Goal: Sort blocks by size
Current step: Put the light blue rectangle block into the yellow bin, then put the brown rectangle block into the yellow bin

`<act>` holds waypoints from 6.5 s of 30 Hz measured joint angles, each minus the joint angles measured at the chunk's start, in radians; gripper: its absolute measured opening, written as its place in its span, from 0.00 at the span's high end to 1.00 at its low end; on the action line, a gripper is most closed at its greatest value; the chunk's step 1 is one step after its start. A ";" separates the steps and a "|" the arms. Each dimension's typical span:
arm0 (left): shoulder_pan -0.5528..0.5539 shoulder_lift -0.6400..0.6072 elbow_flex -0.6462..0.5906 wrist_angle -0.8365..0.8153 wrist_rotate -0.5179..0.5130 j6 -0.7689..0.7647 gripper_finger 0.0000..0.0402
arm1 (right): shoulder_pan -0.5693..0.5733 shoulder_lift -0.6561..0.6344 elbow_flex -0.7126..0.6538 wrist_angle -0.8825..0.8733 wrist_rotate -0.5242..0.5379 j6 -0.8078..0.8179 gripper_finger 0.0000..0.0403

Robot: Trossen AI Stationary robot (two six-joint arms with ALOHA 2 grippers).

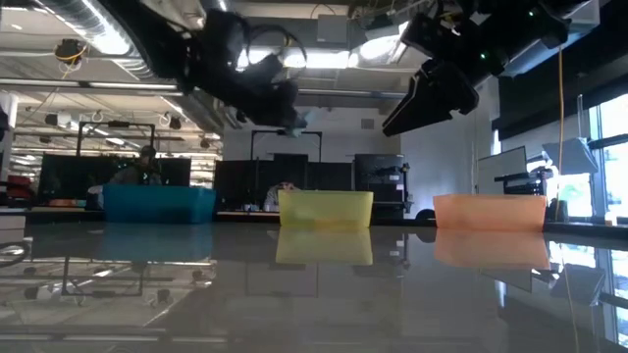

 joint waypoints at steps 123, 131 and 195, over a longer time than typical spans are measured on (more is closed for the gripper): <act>-0.500 0.048 0.068 -1.573 0.327 -0.524 1.00 | 0.000 0.060 0.000 0.054 -0.069 0.033 0.32; -0.506 0.048 0.107 -1.911 0.154 -0.604 1.00 | 0.000 0.060 0.000 0.054 -0.069 0.033 0.32; -0.568 -0.155 0.147 -1.179 0.010 -0.334 1.00 | 0.000 0.059 0.000 0.047 -0.072 0.036 0.32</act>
